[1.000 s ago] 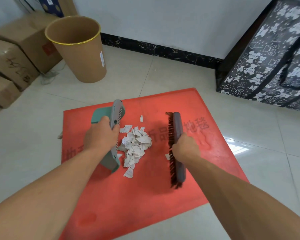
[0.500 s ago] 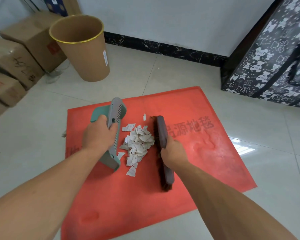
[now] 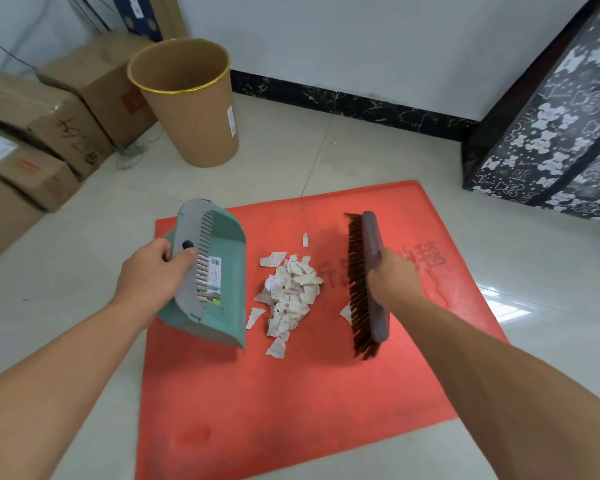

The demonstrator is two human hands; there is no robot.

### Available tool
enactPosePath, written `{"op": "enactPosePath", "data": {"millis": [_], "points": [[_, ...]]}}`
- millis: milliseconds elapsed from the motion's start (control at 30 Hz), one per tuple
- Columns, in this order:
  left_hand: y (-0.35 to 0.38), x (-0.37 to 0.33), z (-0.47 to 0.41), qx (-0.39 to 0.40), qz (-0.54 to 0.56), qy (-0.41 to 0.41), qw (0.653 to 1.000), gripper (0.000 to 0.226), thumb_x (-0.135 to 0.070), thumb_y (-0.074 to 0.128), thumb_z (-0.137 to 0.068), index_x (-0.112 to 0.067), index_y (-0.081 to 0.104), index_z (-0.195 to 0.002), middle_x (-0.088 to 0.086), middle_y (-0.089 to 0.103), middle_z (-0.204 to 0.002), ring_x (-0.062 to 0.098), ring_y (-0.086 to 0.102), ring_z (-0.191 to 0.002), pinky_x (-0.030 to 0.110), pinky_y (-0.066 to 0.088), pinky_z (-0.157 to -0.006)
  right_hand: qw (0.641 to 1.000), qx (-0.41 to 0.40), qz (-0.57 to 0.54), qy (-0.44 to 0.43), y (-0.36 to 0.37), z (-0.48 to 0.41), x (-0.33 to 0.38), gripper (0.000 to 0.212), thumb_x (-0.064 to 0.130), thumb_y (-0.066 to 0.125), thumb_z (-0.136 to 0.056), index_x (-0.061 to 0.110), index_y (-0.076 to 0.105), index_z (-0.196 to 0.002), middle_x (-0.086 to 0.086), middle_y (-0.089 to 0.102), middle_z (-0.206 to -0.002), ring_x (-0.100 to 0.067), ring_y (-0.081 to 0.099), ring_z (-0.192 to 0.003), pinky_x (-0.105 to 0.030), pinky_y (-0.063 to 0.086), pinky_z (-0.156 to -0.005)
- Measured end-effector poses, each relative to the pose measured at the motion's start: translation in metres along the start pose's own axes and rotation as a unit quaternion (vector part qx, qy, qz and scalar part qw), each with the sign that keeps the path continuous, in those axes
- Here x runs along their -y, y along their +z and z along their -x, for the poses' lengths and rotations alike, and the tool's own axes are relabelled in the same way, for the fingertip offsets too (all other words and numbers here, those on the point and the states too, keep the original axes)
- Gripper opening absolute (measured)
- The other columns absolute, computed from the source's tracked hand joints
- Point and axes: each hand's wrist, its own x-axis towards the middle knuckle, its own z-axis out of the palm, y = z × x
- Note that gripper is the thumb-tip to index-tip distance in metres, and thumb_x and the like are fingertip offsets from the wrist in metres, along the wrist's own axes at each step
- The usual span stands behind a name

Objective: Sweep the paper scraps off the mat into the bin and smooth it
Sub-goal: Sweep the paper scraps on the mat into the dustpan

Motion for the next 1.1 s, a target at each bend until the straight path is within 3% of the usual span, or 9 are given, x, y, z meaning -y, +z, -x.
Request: {"op": "enactPosePath", "data": {"millis": [133,267,433,667,900,1100], "points": [[-0.002,0.033,0.003,0.014,0.025,-0.038,0.999,0.043,-0.049,0.061,-0.078,-0.014,0.040,-0.066,0.013,0.055,-0.067,0.028,0.049,-0.063,0.037,0.031,-0.057,0.999,0.035,0.021,-0.026,0.015,0.004,0.006,0.033,0.012,0.050,-0.085,0.010,0.052,-0.119,-0.018,0.064,-0.109,-0.037,0.061,-0.098,-0.031,0.036,-0.066],[0.004,0.046,0.008,0.016,0.071,-0.062,0.995,0.037,-0.039,0.064,-0.087,-0.012,0.045,-0.071,0.013,0.055,-0.070,0.026,0.049,-0.064,0.036,0.032,-0.058,0.995,0.063,-0.001,-0.081,0.029,0.016,0.028,0.030,0.012,0.052,-0.084,0.008,0.052,-0.114,-0.019,0.064,-0.105,-0.038,0.061,-0.093,-0.032,0.035,-0.063],[0.005,0.042,0.008,0.020,0.077,-0.054,0.995,0.037,-0.037,0.065,-0.088,-0.013,0.043,-0.070,0.009,0.053,-0.066,0.024,0.046,-0.060,0.035,0.029,-0.056,0.992,0.010,0.033,-0.125,0.015,0.011,0.053,0.028,0.014,0.050,-0.085,0.012,0.053,-0.113,-0.019,0.064,-0.095,-0.039,0.061,-0.083,-0.035,0.037,-0.060],[0.005,0.045,0.011,0.020,0.087,-0.062,0.994,0.039,-0.038,0.066,-0.085,-0.016,0.039,-0.068,0.009,0.051,-0.065,0.024,0.045,-0.061,0.035,0.030,-0.057,0.973,-0.037,0.151,-0.172,-0.018,-0.035,0.068,0.044,0.006,0.047,-0.085,0.027,0.054,-0.124,-0.008,0.063,-0.099,-0.032,0.060,-0.082,-0.034,0.043,-0.063],[0.007,0.044,0.009,0.035,0.080,-0.054,0.995,0.042,-0.053,0.058,-0.070,-0.017,0.036,-0.065,0.008,0.053,-0.064,0.024,0.046,-0.060,0.036,0.033,-0.058,0.963,0.026,0.205,-0.170,0.004,-0.036,0.059,0.038,0.009,0.045,-0.090,0.024,0.054,-0.124,-0.012,0.061,-0.106,-0.036,0.063,-0.096,-0.035,0.042,-0.065],[0.006,0.041,0.009,0.020,0.045,-0.025,0.998,0.044,-0.036,0.066,-0.086,-0.016,0.034,-0.065,0.005,0.048,-0.062,0.024,0.042,-0.059,0.035,0.028,-0.055,0.955,0.064,0.179,-0.228,0.010,-0.018,0.046,0.047,0.011,0.046,-0.087,0.033,0.053,-0.127,-0.009,0.066,-0.104,-0.033,0.063,-0.090,-0.032,0.042,-0.061]]}}
